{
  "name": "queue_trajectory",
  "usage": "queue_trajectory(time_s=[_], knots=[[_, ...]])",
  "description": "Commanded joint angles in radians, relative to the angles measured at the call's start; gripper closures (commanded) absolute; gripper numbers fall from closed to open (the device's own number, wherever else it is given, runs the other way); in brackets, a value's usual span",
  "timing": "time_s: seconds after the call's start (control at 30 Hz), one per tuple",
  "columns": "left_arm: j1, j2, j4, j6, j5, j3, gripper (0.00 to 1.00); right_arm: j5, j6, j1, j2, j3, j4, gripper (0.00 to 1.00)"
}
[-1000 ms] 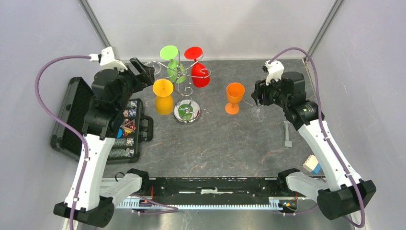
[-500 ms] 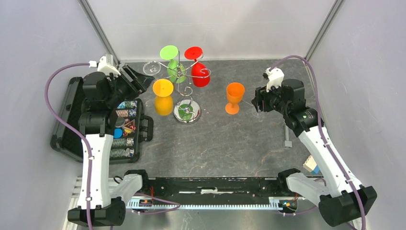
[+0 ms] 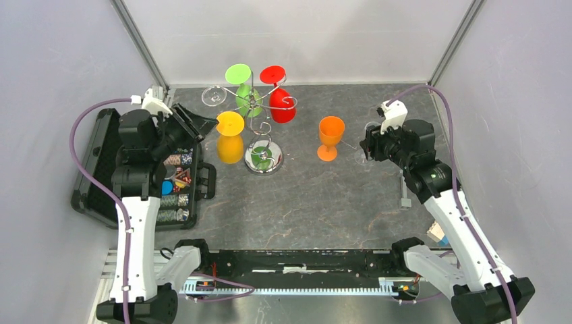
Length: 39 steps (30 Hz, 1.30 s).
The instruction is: Take the wine glass off the wine glass rack
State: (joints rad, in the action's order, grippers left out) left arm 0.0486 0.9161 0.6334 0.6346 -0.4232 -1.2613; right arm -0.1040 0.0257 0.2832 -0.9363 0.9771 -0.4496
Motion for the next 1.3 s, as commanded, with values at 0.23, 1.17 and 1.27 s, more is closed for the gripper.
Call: queue_trajectory(time_s=[0.23,1.17,1.27], knots=[[0.004,0.008,-0.098,0.155,-0.134,0.068,0.63,0.061,0.01,-0.003,0.033,-0.031,0.051,0.5],[0.004,-0.012,-0.004,0.135,-0.09,0.018,0.63,0.07,0.016,-0.003,0.047,-0.074,0.075,0.57],[0.005,-0.012,0.007,0.128,-0.082,0.007,0.59,0.07,0.016,-0.003,0.049,-0.078,0.077,0.57]])
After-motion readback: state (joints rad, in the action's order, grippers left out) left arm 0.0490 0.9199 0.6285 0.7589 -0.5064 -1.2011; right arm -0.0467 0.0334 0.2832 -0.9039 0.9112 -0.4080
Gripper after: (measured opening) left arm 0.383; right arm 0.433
